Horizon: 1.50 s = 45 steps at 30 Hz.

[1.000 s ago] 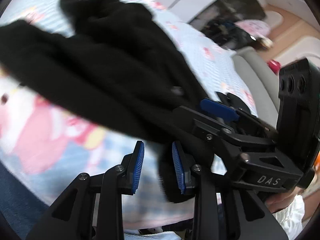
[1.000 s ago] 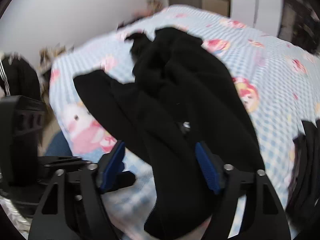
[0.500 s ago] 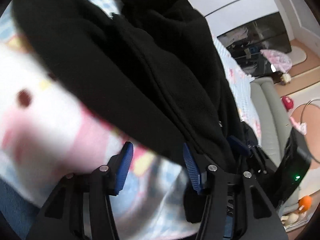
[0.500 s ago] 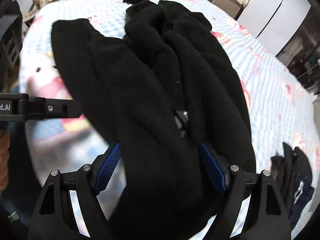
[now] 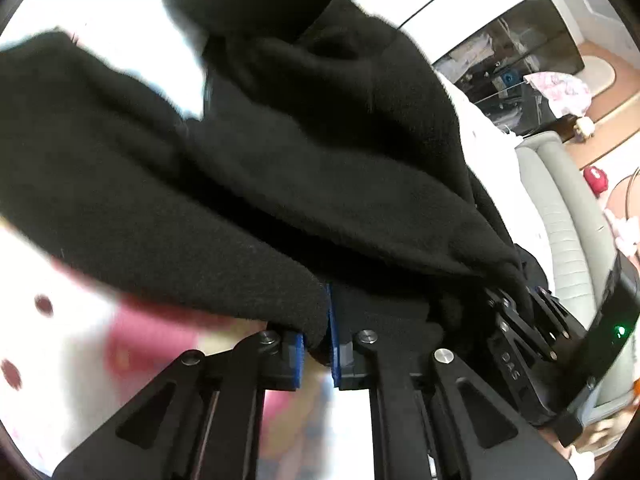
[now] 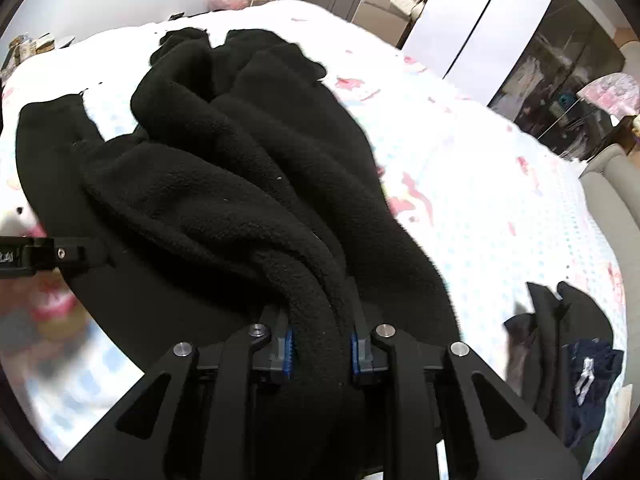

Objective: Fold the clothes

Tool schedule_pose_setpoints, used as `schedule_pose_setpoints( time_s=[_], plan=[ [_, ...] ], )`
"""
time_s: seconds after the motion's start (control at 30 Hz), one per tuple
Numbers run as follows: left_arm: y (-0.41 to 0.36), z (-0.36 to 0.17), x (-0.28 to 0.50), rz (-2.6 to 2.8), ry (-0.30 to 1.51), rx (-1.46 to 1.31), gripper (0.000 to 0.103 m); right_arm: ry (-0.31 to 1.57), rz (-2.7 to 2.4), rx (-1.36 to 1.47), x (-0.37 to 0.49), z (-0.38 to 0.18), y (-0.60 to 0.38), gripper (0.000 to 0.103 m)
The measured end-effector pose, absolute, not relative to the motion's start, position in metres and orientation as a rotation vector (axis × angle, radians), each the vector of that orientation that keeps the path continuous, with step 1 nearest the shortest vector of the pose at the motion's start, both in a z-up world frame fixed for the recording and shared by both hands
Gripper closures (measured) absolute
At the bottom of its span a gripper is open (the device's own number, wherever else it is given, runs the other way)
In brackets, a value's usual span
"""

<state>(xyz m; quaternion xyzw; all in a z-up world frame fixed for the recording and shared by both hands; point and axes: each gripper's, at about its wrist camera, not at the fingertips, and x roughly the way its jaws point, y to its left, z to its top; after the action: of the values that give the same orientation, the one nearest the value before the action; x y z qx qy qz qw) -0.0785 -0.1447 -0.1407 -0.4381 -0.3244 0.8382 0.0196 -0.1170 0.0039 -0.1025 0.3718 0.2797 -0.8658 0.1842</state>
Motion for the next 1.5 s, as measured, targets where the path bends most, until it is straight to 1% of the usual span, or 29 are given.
schedule_pose_setpoints(
  time_s=[0.07, 0.13, 0.23, 0.27, 0.33, 0.4, 0.43, 0.5, 0.57, 0.63, 0.7, 0.73, 0.8, 0.87, 0.93, 1.03, 1.07, 1.1, 1.13, 1.17, 1.2, 1.23, 1.27, 1.3, 1.33, 1.37, 1.43, 1.5],
  plan=[
    [-0.148, -0.118, -0.085, 2.681, -0.943, -1.297, 0.095, 0.771, -2.493, 0.999, -0.117, -0.086, 0.014, 0.087],
    [-0.163, -0.080, -0.085, 2.790, -0.856, -1.185, 0.095, 0.733, -2.550, 0.946, -0.116, -0.065, 0.027, 0.088],
    [-0.192, -0.014, -0.080, 2.958, -0.760, -0.975, 0.096, 0.584, -2.646, 0.871, -0.109, -0.014, 0.058, 0.089],
    [-0.204, 0.004, -0.081, 2.994, -0.761, -0.916, 0.096, 0.520, -2.668, 0.855, -0.105, 0.002, 0.071, 0.089],
    [-0.236, 0.025, -0.065, 3.016, -0.772, -0.861, 0.096, 0.414, -2.716, 0.848, -0.094, 0.021, 0.096, 0.089],
    [-0.243, 0.032, -0.074, 3.023, -0.776, -0.880, 0.096, 0.314, -2.762, 0.865, -0.081, 0.032, 0.122, 0.091],
    [-0.240, 0.022, -0.076, 2.999, -0.779, -0.938, 0.096, 0.264, -2.774, 0.911, -0.074, 0.027, 0.136, 0.092],
    [-0.232, -0.001, -0.077, 2.942, -0.785, -1.062, 0.096, 0.182, -2.764, 1.049, -0.061, 0.003, 0.163, 0.093],
    [-0.224, -0.024, -0.079, 2.880, -0.789, -1.182, 0.094, 0.159, -2.681, 1.224, -0.050, -0.031, 0.187, 0.092],
    [-0.208, -0.047, -0.073, 2.770, -0.822, -1.246, 0.093, 0.125, -2.590, 1.294, -0.037, -0.049, 0.196, 0.091],
    [-0.174, -0.058, -0.059, 2.721, -0.746, -1.249, 0.082, 0.113, -2.541, 1.269, -0.027, -0.049, 0.194, 0.087],
    [-0.156, -0.059, -0.051, 2.714, -0.699, -1.244, 0.073, 0.118, -2.537, 1.237, -0.026, -0.044, 0.193, 0.087],
    [-0.135, -0.055, -0.037, 2.711, -0.663, -1.215, 0.067, 0.128, -2.529, 1.173, -0.025, -0.033, 0.191, 0.083],
    [-0.112, -0.054, -0.025, 2.689, -0.655, -1.189, 0.057, 0.095, -2.554, 1.137, -0.029, -0.029, 0.200, 0.077],
    [-0.085, -0.061, -0.026, 2.554, -0.631, -1.194, 0.057, 0.042, -2.582, 1.123, -0.034, -0.030, 0.212, 0.077],
    [-0.043, -0.063, -0.034, 2.442, -0.536, -1.187, 0.052, -0.051, -2.555, 1.196, -0.032, -0.041, 0.226, 0.077],
    [-0.028, -0.066, -0.040, 2.415, -0.496, -1.208, 0.045, -0.052, -2.551, 1.206, -0.031, -0.045, 0.227, 0.076],
    [-0.012, -0.069, -0.046, 2.388, -0.456, -1.229, 0.041, -0.044, -2.547, 1.207, -0.031, -0.047, 0.227, 0.076],
    [0.004, -0.072, -0.052, 2.361, -0.416, -1.250, 0.040, -0.038, -2.539, 1.206, -0.029, -0.048, 0.227, 0.076],
    [0.020, -0.081, -0.060, 2.351, -0.365, -1.299, 0.043, -0.037, -2.529, 1.205, -0.028, -0.049, 0.226, 0.076],
    [0.033, -0.089, -0.066, 2.318, -0.332, -1.344, 0.043, -0.042, -2.521, 1.206, -0.027, -0.050, 0.225, 0.076],
    [0.046, -0.098, -0.071, 2.283, -0.301, -1.388, 0.049, -0.047, -2.513, 1.208, -0.025, -0.052, 0.224, 0.076],
    [0.058, -0.106, -0.073, 2.263, -0.254, -1.428, 0.067, -0.052, -2.504, 1.210, -0.024, -0.053, 0.223, 0.076],
    [0.064, -0.114, -0.068, 2.285, -0.184, -1.456, 0.077, -0.057, -2.496, 1.211, -0.023, -0.054, 0.222, 0.076],
    [0.071, -0.122, -0.063, 2.310, -0.112, -1.482, 0.090, -0.049, -2.489, 1.213, -0.022, -0.056, 0.220, 0.076],
    [0.073, -0.123, -0.060, 2.343, -0.073, -1.491, 0.093, -0.028, -2.483, 1.216, -0.022, -0.057, 0.218, 0.076],
    [0.061, -0.118, -0.050, 2.418, -0.105, -1.503, 0.096, 0.013, -2.470, 1.220, -0.021, -0.059, 0.214, 0.069],
    [0.033, -0.107, -0.038, 2.514, -0.195, -1.496, 0.096, 0.060, -2.453, 1.215, -0.021, -0.059, 0.206, 0.047]
  ],
)
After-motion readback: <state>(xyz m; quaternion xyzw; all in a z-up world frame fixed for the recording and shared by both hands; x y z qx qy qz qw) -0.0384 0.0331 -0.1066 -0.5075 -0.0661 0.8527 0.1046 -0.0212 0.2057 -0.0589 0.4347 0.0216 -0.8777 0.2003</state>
